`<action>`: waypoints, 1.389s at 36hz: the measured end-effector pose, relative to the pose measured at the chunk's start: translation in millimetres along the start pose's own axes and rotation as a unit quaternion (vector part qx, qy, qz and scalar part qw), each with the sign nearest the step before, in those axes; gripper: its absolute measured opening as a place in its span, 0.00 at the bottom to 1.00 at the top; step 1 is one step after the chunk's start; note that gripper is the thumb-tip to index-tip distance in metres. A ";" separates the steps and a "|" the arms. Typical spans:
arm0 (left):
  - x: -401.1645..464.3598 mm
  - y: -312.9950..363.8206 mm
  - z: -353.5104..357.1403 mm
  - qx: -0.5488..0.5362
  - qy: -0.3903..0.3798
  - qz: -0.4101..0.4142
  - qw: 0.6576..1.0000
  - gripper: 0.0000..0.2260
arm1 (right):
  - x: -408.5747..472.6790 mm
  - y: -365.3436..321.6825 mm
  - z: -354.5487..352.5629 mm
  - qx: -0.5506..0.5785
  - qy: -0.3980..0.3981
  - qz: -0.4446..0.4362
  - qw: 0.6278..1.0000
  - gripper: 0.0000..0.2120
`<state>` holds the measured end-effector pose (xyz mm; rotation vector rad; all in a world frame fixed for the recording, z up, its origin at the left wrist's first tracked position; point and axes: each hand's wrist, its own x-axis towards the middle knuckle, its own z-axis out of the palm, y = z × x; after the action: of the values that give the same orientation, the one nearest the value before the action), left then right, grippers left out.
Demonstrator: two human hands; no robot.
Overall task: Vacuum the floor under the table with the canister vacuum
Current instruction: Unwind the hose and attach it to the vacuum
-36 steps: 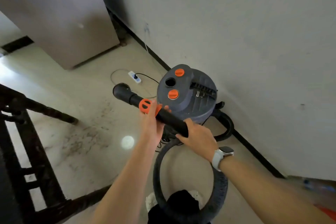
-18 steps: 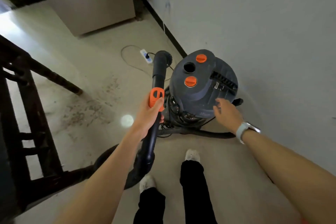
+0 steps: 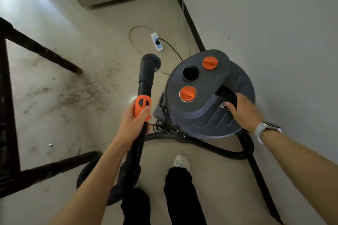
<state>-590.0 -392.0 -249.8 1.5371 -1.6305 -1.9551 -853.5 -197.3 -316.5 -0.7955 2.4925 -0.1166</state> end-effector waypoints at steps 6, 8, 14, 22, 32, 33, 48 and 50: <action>10.4 3.5 -2.5 -0.005 0.021 -0.003 1.000 0.05 | -5.6 -16.0 1.1 -0.051 0.037 0.014 0.998 0.25; 10.2 3.9 -5.0 -0.008 0.028 -0.003 1.000 0.06 | -10.0 -25.8 3.2 -0.064 0.039 0.018 0.997 0.25; -0.8 5.8 -22.0 0.004 0.042 0.010 0.999 0.07 | -18.9 -68.5 15.0 -0.043 0.035 0.023 0.998 0.26; -19.4 7.6 -56.8 0.055 0.035 0.038 0.997 0.10 | -14.8 -122.2 24.1 0.032 0.012 0.061 0.998 0.27; -37.5 1.4 -84.3 0.043 0.028 0.059 0.997 0.10 | -32.4 -141.6 30.1 0.069 0.015 0.119 0.990 0.29; -38.4 -2.2 -86.5 0.044 0.033 0.054 0.997 0.11 | -36.5 -142.4 31.6 0.066 0.016 0.120 0.990 0.28; -32.3 -115.6 -76.1 0.095 -0.015 -0.053 0.994 0.18 | -82.2 -153.3 81.2 0.183 0.284 -0.054 0.940 0.17; -22.8 -136.1 -76.6 0.117 -0.010 -0.057 0.991 0.18 | -101.4 -159.9 108.5 0.187 0.280 -0.137 0.932 0.13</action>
<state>-459.3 -371.9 -335.9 1.7333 -1.8769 -1.8948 -646.1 -264.2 -327.6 -1.0440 2.7112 -1.0139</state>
